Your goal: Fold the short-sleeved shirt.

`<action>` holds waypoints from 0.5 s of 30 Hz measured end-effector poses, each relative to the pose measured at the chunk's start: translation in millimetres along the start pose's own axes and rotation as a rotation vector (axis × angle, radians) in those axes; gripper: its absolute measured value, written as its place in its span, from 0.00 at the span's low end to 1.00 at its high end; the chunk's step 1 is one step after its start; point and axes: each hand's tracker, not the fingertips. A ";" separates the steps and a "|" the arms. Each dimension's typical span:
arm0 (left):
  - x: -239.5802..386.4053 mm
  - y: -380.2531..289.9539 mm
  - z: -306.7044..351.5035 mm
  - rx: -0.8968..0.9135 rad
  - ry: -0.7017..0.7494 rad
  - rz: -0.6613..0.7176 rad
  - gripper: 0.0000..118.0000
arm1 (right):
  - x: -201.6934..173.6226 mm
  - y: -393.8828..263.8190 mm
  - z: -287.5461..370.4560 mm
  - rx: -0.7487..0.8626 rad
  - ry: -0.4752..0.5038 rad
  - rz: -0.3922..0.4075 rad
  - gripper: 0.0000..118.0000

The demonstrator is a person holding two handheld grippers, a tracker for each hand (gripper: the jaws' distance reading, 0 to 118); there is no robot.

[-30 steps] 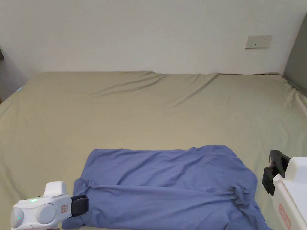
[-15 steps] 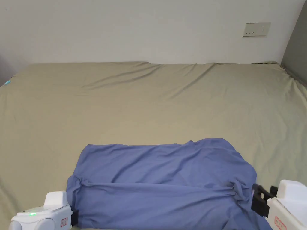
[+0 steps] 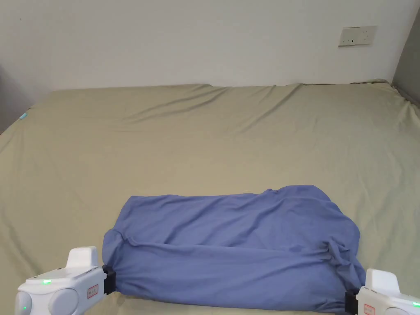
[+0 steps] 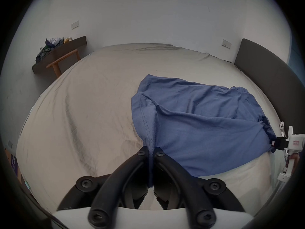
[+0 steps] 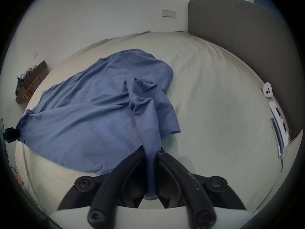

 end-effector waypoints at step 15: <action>-41.6 -58.8 75.3 -0.014 0.039 0.081 0.04 | 18.2 -44.9 105.8 0.081 0.059 0.053 0.08</action>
